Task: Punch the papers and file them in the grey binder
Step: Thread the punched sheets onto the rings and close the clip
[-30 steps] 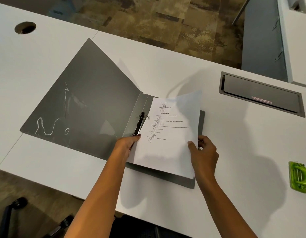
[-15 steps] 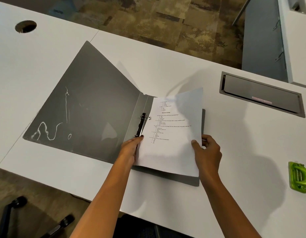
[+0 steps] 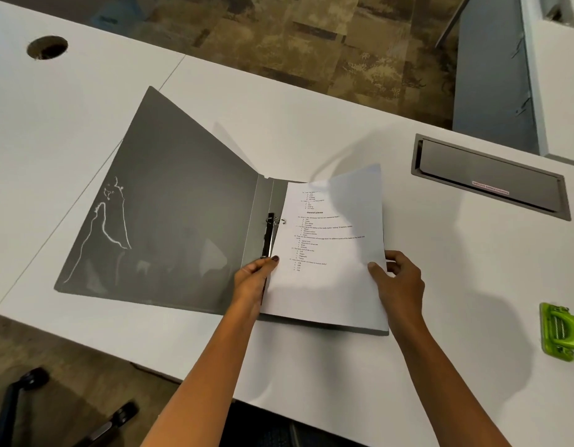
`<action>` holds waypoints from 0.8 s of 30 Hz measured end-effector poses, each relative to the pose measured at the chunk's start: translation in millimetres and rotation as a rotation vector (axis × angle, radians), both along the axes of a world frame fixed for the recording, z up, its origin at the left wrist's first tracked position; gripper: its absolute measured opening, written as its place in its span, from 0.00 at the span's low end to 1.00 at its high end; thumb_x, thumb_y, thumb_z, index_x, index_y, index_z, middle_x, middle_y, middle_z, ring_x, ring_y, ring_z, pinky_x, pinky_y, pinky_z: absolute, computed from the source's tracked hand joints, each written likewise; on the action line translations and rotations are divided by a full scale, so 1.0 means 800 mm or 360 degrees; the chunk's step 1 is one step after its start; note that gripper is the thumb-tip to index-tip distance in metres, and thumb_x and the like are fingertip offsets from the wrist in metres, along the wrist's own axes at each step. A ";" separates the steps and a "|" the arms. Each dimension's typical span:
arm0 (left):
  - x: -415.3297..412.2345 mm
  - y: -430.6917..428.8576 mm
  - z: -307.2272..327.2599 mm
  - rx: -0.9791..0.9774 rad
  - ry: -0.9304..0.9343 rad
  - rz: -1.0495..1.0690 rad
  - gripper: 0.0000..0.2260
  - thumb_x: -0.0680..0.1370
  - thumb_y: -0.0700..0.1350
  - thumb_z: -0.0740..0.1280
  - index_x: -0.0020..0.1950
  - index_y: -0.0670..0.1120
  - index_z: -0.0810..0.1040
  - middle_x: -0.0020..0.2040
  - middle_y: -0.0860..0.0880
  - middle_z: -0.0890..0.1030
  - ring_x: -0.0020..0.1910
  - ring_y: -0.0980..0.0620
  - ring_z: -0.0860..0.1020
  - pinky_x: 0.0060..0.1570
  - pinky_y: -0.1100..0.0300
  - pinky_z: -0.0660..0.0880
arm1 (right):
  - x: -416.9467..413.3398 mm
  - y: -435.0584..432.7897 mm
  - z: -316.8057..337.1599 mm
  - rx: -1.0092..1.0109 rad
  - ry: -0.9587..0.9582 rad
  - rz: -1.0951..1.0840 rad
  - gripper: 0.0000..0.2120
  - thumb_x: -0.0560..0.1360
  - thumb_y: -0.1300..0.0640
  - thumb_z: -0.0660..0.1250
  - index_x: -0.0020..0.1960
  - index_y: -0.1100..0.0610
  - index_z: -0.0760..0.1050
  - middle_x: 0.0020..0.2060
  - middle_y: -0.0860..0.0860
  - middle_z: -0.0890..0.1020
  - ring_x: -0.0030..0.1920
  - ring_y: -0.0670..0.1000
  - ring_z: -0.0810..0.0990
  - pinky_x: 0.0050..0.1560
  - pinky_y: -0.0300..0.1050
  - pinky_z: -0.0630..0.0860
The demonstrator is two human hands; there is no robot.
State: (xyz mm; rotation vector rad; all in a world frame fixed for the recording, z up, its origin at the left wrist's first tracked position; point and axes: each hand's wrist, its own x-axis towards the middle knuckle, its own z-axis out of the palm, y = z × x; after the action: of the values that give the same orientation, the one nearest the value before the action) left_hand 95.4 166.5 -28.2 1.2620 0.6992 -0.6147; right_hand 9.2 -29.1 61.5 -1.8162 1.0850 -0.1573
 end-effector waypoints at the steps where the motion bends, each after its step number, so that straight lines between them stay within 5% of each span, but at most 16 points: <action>1: 0.000 0.000 0.000 -0.0054 0.0031 0.0019 0.03 0.72 0.37 0.73 0.43 0.42 0.80 0.46 0.43 0.83 0.44 0.46 0.81 0.52 0.54 0.78 | 0.000 -0.002 -0.001 -0.0006 0.0002 0.0006 0.12 0.74 0.59 0.68 0.57 0.58 0.76 0.48 0.52 0.80 0.46 0.53 0.79 0.35 0.33 0.70; 7: -0.010 -0.007 0.000 0.0025 -0.0151 -0.0022 0.02 0.73 0.38 0.72 0.44 0.42 0.81 0.47 0.43 0.83 0.47 0.46 0.80 0.52 0.54 0.78 | 0.004 -0.016 -0.006 -0.0026 0.0024 0.0067 0.14 0.74 0.58 0.68 0.60 0.58 0.75 0.50 0.53 0.80 0.47 0.53 0.78 0.37 0.36 0.71; 11: -0.015 -0.011 0.002 0.0099 -0.0189 0.0025 0.01 0.72 0.40 0.72 0.41 0.44 0.81 0.44 0.47 0.84 0.43 0.47 0.81 0.48 0.55 0.79 | 0.008 -0.020 -0.010 -0.0097 0.0077 0.0133 0.15 0.75 0.57 0.68 0.61 0.59 0.74 0.55 0.56 0.80 0.52 0.56 0.79 0.46 0.42 0.72; 16: -0.010 -0.004 0.000 -0.0076 -0.0078 0.0065 0.04 0.74 0.37 0.70 0.47 0.41 0.82 0.49 0.43 0.84 0.47 0.45 0.82 0.52 0.54 0.78 | 0.011 -0.022 -0.011 -0.0121 0.0101 0.0178 0.17 0.75 0.57 0.68 0.62 0.60 0.74 0.57 0.57 0.79 0.55 0.57 0.78 0.51 0.44 0.73; 20: -0.008 0.000 -0.001 -0.0097 -0.0114 -0.0011 0.03 0.75 0.38 0.69 0.44 0.44 0.82 0.45 0.46 0.84 0.46 0.48 0.82 0.46 0.59 0.79 | 0.009 -0.020 -0.010 -0.0094 0.0086 0.0155 0.17 0.75 0.57 0.68 0.62 0.59 0.74 0.57 0.56 0.80 0.52 0.55 0.78 0.49 0.43 0.72; 24: -0.011 -0.001 -0.005 0.0006 -0.0144 -0.0057 0.02 0.74 0.41 0.71 0.45 0.44 0.83 0.47 0.44 0.85 0.46 0.45 0.81 0.50 0.53 0.79 | 0.007 -0.018 -0.008 -0.0086 0.0072 0.0133 0.16 0.75 0.57 0.68 0.61 0.59 0.74 0.56 0.56 0.80 0.49 0.52 0.77 0.47 0.42 0.70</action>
State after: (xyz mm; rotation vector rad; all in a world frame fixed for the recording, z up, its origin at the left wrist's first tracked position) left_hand 86.5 166.0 -32.0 1.3000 0.6040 -0.5819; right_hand 14.5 -43.1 55.0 -1.9179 1.0433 -0.0970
